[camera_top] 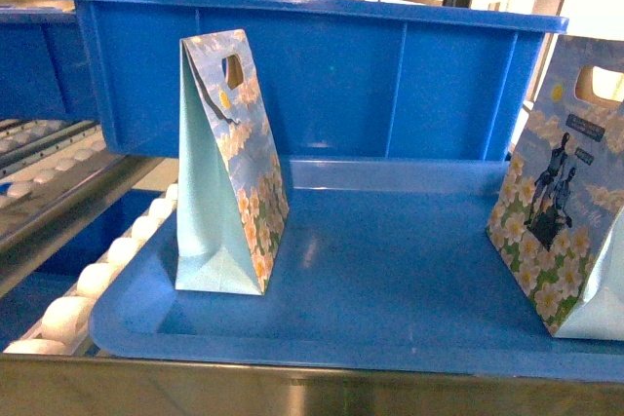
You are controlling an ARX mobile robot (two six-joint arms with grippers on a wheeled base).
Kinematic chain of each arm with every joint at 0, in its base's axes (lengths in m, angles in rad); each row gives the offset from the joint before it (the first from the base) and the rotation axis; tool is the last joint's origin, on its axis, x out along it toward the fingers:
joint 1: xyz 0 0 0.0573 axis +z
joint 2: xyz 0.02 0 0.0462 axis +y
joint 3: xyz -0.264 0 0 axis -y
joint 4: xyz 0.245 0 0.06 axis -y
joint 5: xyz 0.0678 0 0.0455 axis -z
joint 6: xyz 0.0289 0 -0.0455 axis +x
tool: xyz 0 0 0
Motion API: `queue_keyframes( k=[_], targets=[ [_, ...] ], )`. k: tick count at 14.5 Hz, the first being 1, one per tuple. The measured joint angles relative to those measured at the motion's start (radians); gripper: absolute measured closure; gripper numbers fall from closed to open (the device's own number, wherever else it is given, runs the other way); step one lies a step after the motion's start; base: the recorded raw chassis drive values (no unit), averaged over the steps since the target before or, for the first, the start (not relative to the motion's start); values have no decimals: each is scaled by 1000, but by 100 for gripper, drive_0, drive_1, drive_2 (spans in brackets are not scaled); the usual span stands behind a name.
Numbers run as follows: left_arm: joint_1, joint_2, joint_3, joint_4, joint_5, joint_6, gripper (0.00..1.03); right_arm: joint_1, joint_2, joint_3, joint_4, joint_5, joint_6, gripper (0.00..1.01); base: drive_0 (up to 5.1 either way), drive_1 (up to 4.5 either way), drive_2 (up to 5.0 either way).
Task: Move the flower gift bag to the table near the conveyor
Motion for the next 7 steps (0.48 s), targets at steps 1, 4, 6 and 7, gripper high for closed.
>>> queue_keyframes(
  k=[1,4,6,7],
  targets=[
    [0,0,0,0,0,0,5,0,0,0,0,0,0,3,0,0,0],
    [0,0,0,0,0,0,5,0,0,0,0,0,0,3,0,0,0],
    [0,0,0,0,0,0,5,0,0,0,0,0,0,3,0,0,0],
    [0,0,0,0,0,0,5,0,0,0,0,0,0,3,0,0,0]
  ],
)
